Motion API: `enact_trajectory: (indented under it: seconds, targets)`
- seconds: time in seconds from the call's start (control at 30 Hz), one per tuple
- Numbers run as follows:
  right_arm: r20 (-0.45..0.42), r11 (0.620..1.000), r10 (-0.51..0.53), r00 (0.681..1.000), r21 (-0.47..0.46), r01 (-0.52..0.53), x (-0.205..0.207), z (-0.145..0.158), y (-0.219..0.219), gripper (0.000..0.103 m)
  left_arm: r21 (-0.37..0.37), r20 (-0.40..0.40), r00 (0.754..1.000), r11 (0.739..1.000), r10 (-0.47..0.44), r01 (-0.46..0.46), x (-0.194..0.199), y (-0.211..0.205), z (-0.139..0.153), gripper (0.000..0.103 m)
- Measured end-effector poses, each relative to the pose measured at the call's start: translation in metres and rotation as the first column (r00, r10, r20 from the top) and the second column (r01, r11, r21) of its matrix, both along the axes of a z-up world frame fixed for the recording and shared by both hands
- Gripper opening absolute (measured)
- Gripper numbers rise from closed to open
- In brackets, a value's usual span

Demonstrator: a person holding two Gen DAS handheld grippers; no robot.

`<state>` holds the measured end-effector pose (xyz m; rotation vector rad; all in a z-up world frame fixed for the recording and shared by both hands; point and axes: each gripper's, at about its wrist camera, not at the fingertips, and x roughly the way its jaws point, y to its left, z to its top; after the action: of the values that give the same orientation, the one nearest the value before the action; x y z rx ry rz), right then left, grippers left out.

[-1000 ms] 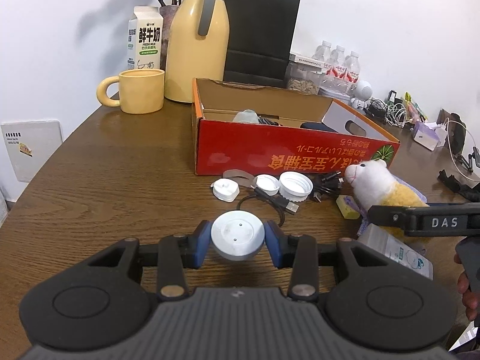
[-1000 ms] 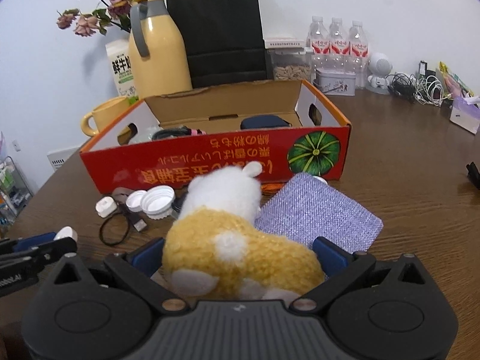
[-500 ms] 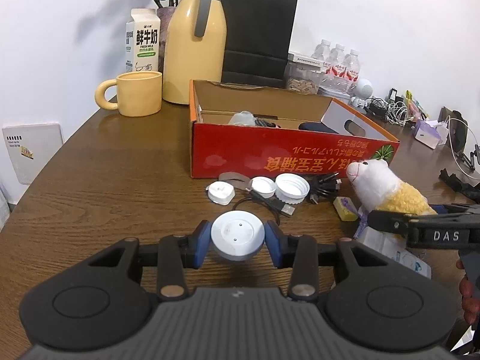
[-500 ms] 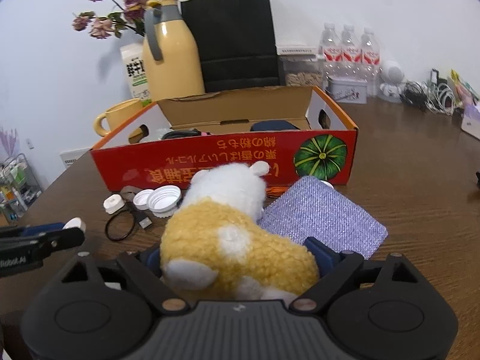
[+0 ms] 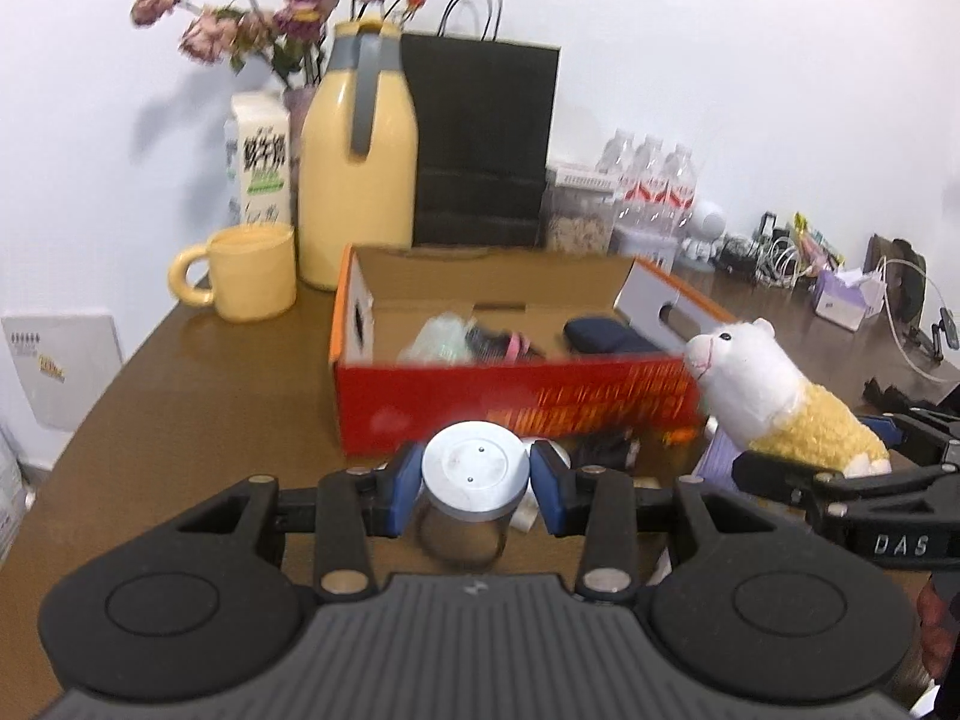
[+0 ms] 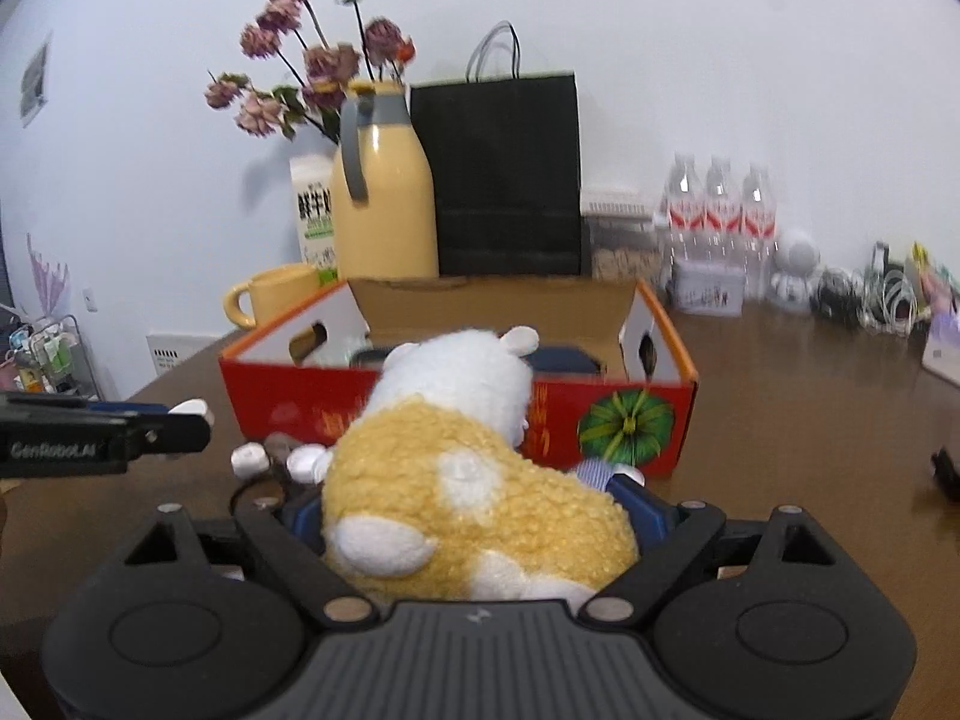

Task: Organize objects
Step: 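Place the white puck and plush toy into the box with both tools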

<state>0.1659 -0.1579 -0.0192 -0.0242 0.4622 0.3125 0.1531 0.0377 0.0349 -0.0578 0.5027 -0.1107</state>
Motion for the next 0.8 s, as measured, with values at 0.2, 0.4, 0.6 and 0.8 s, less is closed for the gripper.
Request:
enact_trajectory:
  seconds: [0.2, 0.4, 0.6, 0.8]
  targets:
    - [0.084, 1.0, 0.018, 0.996, 0.0, -0.018, 0.021, 0.02, 0.0, 0.09, 0.002, 0.06, 0.998, 1.0, -0.016, 0.016, 0.032, -0.014, 0.022, 0.04]
    - [0.137, 0.999, 0.038, 0.99, 0.011, -0.04, 0.065, 0.033, 0.002, 0.09, -0.003, 0.09, 0.996, 1.0, 0.0, 0.0, 0.083, -0.025, 0.036, 0.04]
    - [0.156, 0.998, 0.049, 0.986, 0.016, -0.052, 0.118, 0.03, 0.01, 0.09, 0.002, 0.077, 0.996, 0.999, 0.044, -0.044, 0.138, -0.027, 0.034, 0.04]
    - [0.131, 1.0, 0.013, 0.991, 0.01, -0.015, 0.168, 0.014, 0.016, 0.09, 0.005, 0.035, 0.994, 0.995, 0.099, -0.1, 0.183, -0.023, 0.015, 0.04]
